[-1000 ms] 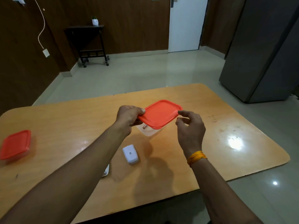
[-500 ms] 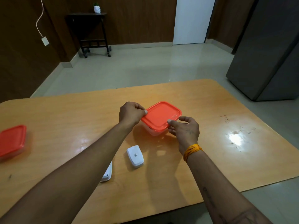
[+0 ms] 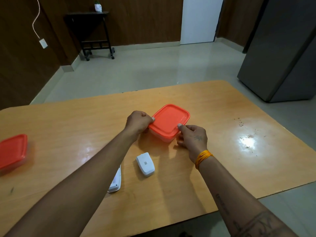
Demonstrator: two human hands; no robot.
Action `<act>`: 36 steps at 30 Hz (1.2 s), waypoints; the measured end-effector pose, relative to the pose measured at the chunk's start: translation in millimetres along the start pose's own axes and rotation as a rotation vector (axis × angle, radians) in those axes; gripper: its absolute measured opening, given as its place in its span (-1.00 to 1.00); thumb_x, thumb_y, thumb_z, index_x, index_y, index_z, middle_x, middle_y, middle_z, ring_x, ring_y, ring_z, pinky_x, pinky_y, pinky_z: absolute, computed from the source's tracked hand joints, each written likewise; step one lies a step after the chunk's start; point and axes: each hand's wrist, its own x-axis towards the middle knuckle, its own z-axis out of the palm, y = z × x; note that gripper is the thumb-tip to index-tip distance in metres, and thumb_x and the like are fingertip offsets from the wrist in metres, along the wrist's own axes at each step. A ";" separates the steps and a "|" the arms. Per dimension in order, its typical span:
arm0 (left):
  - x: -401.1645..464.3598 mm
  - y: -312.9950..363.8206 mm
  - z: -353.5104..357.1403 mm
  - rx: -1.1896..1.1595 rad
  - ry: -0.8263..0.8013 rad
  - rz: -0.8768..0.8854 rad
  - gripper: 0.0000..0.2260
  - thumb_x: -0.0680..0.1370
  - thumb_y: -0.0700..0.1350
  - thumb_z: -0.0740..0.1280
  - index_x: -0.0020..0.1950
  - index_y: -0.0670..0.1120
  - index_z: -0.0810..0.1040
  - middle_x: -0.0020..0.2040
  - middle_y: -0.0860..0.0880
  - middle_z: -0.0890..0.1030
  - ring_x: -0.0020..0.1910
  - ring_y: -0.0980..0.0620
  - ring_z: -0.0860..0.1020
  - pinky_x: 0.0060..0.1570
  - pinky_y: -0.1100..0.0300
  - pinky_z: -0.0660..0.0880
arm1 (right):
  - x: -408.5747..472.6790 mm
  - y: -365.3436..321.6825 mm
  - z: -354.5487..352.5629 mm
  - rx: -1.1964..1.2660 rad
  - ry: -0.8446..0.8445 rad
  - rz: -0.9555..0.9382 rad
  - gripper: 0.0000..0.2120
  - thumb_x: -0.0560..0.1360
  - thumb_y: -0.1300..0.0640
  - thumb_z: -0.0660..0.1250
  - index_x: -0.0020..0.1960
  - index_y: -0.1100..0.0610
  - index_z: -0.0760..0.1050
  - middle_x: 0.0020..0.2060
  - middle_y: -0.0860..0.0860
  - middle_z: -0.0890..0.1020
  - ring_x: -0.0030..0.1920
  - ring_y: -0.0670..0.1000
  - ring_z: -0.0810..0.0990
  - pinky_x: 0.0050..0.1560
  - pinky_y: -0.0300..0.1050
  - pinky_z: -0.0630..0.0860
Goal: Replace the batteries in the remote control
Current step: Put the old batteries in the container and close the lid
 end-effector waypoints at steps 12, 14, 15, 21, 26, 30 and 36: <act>-63.7 1.1 13.3 -0.211 -0.048 -0.076 -0.76 0.45 0.06 0.27 0.00 -0.06 0.51 0.05 -0.16 0.64 0.04 -0.25 0.65 0.10 -0.24 0.63 | -31.1 -15.6 5.0 -0.087 -0.112 -0.092 -0.58 0.56 -0.25 0.33 0.20 0.05 0.40 0.07 0.11 0.63 -0.03 0.17 0.70 -0.25 0.11 0.72; -70.2 3.5 16.5 -0.279 0.022 -0.101 -0.65 0.57 0.28 0.18 -0.10 0.03 0.50 0.00 -0.07 0.63 0.08 -0.24 0.64 0.17 -0.23 0.62 | -39.7 -14.3 6.9 -0.082 -0.143 -0.121 -0.56 0.58 -0.25 0.33 0.25 0.06 0.40 0.08 0.10 0.63 -0.03 0.15 0.71 -0.28 0.06 0.71; -70.9 3.3 17.5 -0.257 0.070 -0.083 -0.54 0.61 0.37 0.10 -0.13 0.02 0.48 -0.04 -0.03 0.62 0.07 -0.23 0.64 0.18 -0.20 0.62 | -43.1 -13.3 7.7 -0.076 -0.150 -0.133 -0.52 0.58 -0.27 0.32 0.28 0.07 0.42 0.08 0.10 0.64 -0.03 0.14 0.72 -0.29 0.04 0.71; -83.3 -2.9 19.0 -0.085 0.279 0.038 -0.43 0.71 0.29 -0.07 -0.19 -0.02 0.51 -0.11 -0.11 0.65 -0.14 -0.14 0.61 0.01 -0.06 0.59 | -56.3 -13.4 7.8 -0.116 -0.148 -0.229 -0.42 0.52 -0.40 0.28 -0.13 0.14 0.65 -0.19 0.12 0.72 -0.14 0.22 0.73 -0.20 0.28 0.69; -85.7 -9.9 12.3 -0.015 0.316 0.034 -0.36 0.70 0.30 -0.08 -0.01 -0.13 0.61 -0.03 -0.15 0.67 -0.06 -0.19 0.62 0.00 -0.05 0.57 | -65.9 -10.9 8.9 -0.127 -0.153 -0.274 -0.37 0.53 -0.38 0.27 -0.20 0.22 0.57 -0.26 0.14 0.67 -0.20 0.27 0.69 -0.25 0.36 0.64; -98.2 -13.3 8.2 0.034 0.314 0.099 -0.40 0.71 0.27 -0.04 0.02 -0.14 0.61 0.04 -0.19 0.68 0.04 -0.26 0.60 0.08 -0.08 0.56 | -65.6 -14.7 3.7 -0.235 -0.145 -0.309 -0.40 0.53 -0.41 0.19 -0.35 0.09 0.44 -0.37 0.00 0.57 -0.32 0.11 0.56 -0.32 0.04 0.54; -125.7 -15.0 13.9 0.085 0.152 0.126 -0.44 0.69 0.31 0.03 -0.16 -0.06 0.57 -0.15 -0.07 0.63 -0.10 -0.15 0.59 -0.18 0.05 0.39 | -54.6 -23.7 -10.6 -0.250 -0.059 -0.224 -0.27 0.50 -0.55 0.00 -0.43 0.07 0.31 -0.47 0.00 0.46 -0.36 0.13 0.43 -0.25 0.00 0.33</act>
